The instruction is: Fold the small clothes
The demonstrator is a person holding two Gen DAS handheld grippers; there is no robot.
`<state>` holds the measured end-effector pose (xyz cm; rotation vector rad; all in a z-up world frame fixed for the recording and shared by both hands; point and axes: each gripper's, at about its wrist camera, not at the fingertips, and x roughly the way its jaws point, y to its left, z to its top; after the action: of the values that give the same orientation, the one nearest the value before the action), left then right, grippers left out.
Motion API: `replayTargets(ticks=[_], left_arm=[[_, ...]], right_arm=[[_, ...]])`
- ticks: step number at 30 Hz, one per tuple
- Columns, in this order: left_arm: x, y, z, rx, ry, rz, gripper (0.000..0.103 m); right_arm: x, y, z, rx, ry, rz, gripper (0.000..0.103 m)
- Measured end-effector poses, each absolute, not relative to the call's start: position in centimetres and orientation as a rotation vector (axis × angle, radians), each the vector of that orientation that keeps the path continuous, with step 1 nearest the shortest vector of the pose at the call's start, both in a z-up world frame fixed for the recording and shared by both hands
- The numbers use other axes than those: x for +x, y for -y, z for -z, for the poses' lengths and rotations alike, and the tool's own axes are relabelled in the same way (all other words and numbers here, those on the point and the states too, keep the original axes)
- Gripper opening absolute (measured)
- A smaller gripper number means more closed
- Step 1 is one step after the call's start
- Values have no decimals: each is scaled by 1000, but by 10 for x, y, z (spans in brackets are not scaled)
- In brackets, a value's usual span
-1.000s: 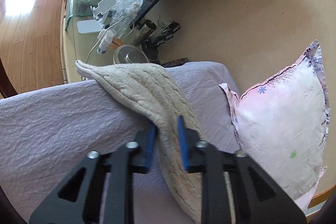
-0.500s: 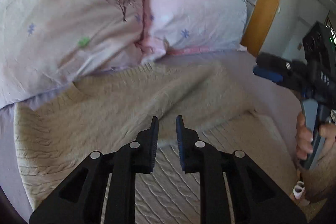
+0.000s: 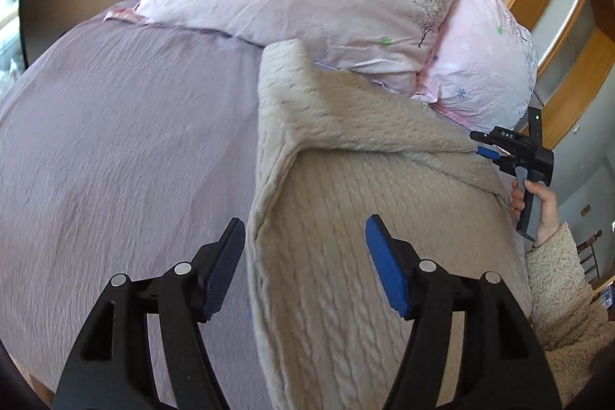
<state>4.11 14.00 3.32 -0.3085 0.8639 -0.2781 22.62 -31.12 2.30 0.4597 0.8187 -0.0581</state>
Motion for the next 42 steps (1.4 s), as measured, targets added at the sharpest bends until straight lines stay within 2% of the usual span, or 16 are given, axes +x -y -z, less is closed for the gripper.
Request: replayTargets(ticks=[1,2,3,8,10,13,14,15,16,21,26,28,30,32,37,42], left_arm=[[35,-142,-30,-323,-867,285,68],[32,-143,-27,-336,-869,292,69],[30,-143,-24,-348,-871,303,70],[25,-139,-12,-378,-889,359,70],[21,-136,-11,-373,-880,378,70],[12,-135,-9,-406,-873,425,70],[8,-135,-8,-420,-869,443,70],[3,-136,-7,-440,-865,462,69],[-3,-138,-5,-464,-855,478,69],[-39,-141,2,-545,-806,565,52],[-70,-142,12,-666,-794,637,47],[-78,-142,16,-673,-794,617,40],[-81,-141,16,-658,-800,591,22],[-78,-137,14,-644,-817,582,6],[-32,-142,-18,-674,-789,604,6],[88,-148,-64,-743,-655,501,6]], right_arm=[[228,306,-23,415,-813,84,34],[227,303,-25,382,-798,90,8],[220,305,-28,403,-772,69,7],[154,339,-55,561,-608,107,6],[136,348,-49,554,-647,166,7],[106,360,-27,626,-740,132,19],[91,362,-21,639,-754,106,35],[77,362,-16,644,-765,85,43],[60,359,-10,651,-784,59,43],[-16,348,22,752,-839,-169,39],[-77,321,38,770,-841,-381,34],[-90,314,39,743,-837,-415,31],[-92,307,41,714,-868,-441,9],[-88,300,36,694,-871,-468,7],[-42,306,-39,689,-650,-550,7],[74,327,-85,767,-475,-474,7]])
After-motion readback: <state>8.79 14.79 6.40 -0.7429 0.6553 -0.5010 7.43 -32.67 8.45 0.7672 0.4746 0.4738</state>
